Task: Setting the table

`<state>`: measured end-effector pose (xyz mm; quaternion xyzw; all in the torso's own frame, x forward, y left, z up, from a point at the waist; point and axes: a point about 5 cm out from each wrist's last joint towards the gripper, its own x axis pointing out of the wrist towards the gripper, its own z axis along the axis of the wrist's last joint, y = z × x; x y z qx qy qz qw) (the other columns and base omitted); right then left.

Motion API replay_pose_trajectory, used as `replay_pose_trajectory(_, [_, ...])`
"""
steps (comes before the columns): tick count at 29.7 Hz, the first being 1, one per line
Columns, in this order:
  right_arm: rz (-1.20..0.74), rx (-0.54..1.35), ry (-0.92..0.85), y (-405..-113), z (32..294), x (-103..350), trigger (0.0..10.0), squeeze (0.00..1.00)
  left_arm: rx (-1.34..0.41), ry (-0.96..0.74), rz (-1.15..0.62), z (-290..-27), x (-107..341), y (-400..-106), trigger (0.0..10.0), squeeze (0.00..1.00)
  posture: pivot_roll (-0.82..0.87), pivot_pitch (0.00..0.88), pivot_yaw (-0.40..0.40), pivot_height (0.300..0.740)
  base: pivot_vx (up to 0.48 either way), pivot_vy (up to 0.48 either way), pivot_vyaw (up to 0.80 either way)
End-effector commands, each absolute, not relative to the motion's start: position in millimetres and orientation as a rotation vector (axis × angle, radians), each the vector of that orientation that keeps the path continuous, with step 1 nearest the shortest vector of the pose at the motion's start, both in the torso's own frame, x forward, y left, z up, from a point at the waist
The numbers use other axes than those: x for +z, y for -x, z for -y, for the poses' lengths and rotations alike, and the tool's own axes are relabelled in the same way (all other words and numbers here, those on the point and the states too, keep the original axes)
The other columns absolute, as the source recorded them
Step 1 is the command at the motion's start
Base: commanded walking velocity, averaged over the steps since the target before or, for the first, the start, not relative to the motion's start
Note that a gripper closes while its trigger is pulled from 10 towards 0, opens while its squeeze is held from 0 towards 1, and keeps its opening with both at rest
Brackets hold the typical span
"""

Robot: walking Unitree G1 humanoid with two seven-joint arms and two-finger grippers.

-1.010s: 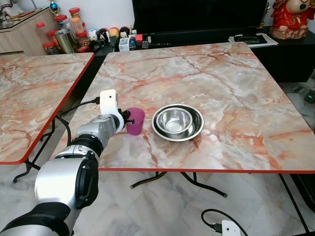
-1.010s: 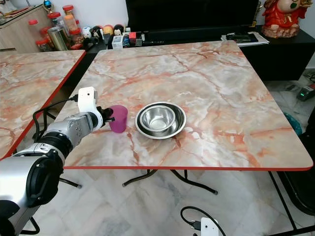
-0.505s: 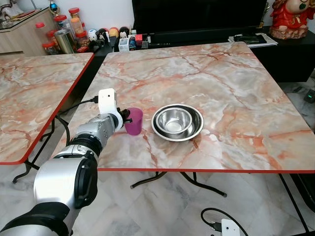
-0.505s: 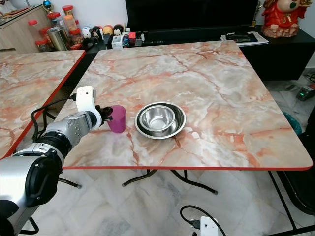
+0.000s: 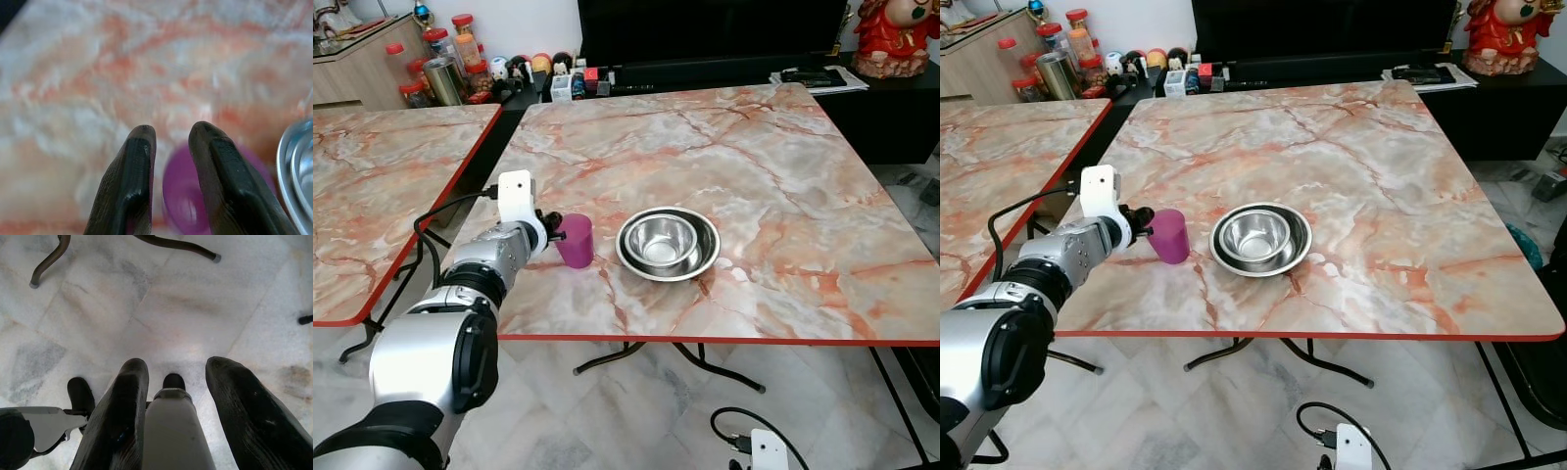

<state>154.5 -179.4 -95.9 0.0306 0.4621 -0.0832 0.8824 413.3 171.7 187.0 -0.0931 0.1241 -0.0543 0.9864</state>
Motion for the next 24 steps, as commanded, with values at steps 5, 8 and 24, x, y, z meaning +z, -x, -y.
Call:
replay_pose_trajectory(5, [-0.94, -0.159, -0.054, -166, 182, -91, 10.0, 0.0, 0.041, 0.083, 0.14, -224, 218, -402, 10.0, 0.0, -0.05, 0.0, 0.052, 0.74, 0.0, 0.0, 0.0])
replay_pose_trajectory(8, [-0.927, -0.143, -0.038, -173, 183, -88, 10.0, 0.0, 0.191, -0.001, 0.185, -256, 201, -382, 10.0, 0.0, -0.04, 0.0, 0.035, 0.74, 0.0, 0.0, 0.0])
replay_pose_trajectory(24, [-0.908, -0.101, -0.009, -183, 182, -84, 10.0, 0.0, 0.698, -0.414, 0.058, -346, 118, -283, 10.0, 0.0, 0.01, 0.0, 0.011, 0.74, 0.0, 0.0, 0.0])
